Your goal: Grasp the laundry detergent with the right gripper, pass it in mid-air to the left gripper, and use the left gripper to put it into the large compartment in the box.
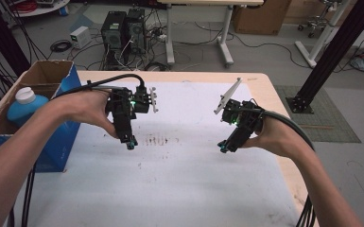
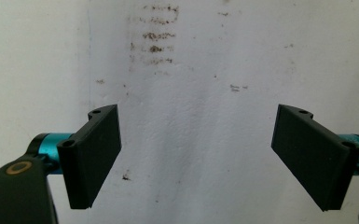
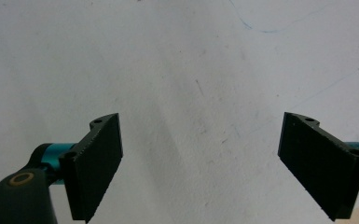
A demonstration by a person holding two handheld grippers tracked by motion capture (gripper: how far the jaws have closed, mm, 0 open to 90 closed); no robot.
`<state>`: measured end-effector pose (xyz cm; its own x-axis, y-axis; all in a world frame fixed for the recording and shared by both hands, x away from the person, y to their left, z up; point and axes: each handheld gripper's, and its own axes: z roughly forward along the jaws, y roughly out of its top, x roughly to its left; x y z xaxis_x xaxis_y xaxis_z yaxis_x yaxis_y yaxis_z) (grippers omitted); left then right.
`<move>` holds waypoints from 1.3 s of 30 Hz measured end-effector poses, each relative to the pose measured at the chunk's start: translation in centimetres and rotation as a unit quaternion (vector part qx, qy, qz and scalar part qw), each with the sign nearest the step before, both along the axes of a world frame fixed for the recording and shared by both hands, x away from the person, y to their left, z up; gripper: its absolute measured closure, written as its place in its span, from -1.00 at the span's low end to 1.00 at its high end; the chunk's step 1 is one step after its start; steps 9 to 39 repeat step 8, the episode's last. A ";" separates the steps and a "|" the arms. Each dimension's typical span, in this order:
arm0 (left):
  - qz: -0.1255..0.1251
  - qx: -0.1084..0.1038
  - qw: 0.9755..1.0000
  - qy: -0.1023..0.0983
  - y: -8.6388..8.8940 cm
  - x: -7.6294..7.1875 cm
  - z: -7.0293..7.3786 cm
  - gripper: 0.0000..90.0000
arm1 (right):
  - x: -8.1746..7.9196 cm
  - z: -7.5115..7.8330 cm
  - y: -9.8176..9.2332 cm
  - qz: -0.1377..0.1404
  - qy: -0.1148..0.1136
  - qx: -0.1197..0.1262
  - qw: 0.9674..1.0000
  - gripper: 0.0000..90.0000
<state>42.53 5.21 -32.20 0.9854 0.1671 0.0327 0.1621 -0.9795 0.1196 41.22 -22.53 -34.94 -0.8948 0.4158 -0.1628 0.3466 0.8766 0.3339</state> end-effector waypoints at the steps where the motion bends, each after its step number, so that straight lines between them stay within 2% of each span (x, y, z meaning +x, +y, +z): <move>1: -0.001 0.002 1.000 0.001 0.0 0.0 0.0 -0.65 | 0.0 0.0 0.0 0.000 0.000 0.000 1.000 -0.71; 7: 0.002 -0.004 1.000 -0.003 0.2 -0.2 0.3 -0.65 | -0.1 0.0 0.2 0.000 0.001 0.000 1.000 -0.71; 39: 0.002 -0.004 1.000 -0.003 0.2 -0.2 0.3 -0.65 | 0.0 0.0 0.3 0.001 0.001 0.001 1.000 -0.71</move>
